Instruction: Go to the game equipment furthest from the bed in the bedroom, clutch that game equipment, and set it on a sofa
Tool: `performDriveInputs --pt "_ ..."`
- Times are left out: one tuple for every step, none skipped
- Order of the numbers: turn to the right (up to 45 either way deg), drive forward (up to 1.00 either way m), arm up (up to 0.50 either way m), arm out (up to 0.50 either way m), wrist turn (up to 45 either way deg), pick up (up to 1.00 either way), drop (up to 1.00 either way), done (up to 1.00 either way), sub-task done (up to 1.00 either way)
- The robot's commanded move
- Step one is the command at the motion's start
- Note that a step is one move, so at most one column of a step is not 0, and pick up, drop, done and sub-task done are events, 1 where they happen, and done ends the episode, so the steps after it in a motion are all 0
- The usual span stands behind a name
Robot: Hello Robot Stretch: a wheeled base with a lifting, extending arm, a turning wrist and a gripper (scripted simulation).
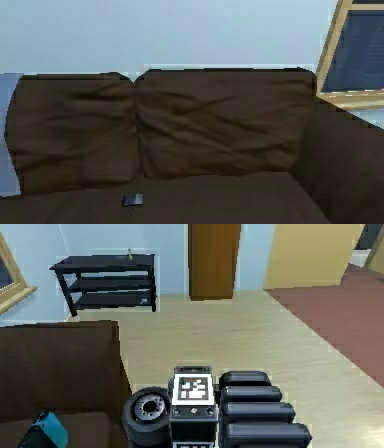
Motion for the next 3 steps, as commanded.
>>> performDriveInputs --pt "45.0 0.0 0.0 0.0 0.0 0.0 0.0 0.0 0.0" --pt "21.0 0.0 0.0 0.0 0.0 0.0 0.0 0.0 0.0" --pt "-45.0 0.0 0.0 0.0 0.0 0.0 0.0 0.0 0.0"
